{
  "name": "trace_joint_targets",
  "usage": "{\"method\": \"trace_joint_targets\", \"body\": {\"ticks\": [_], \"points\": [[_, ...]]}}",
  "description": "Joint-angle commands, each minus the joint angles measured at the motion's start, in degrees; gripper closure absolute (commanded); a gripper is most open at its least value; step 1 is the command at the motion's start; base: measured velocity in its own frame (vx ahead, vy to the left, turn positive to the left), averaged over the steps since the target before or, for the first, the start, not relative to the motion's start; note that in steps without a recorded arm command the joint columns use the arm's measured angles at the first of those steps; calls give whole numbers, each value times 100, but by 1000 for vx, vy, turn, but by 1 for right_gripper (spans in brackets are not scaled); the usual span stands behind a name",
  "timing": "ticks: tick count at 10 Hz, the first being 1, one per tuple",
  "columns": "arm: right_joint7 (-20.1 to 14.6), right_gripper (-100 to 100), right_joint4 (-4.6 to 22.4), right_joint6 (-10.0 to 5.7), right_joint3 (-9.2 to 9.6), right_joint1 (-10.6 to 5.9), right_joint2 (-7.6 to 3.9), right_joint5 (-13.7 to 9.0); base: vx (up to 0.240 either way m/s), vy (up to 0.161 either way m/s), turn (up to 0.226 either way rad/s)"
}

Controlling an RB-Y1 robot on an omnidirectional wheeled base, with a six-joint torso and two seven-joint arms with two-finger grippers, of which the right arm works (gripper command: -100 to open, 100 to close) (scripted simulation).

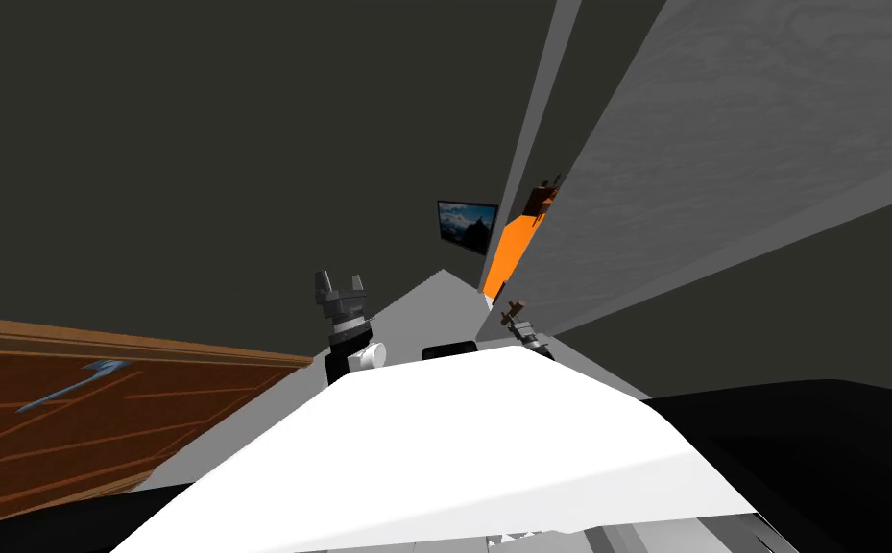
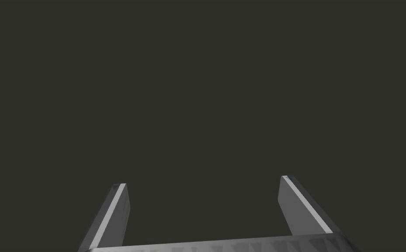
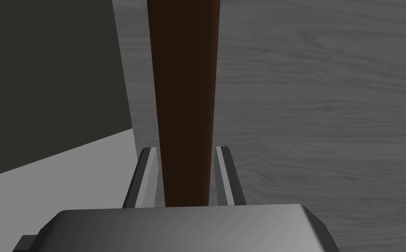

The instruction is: Pull the door open

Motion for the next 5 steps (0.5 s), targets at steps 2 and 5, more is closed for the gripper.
{"method": "trace_joint_targets", "body": {"ticks": [2,5], "points": [[-140,100,151,-198,118,8,-62,52,-185,-51,87],[-175,100,190,-239,162,-3,-85,66,-139,-44,119]]}}
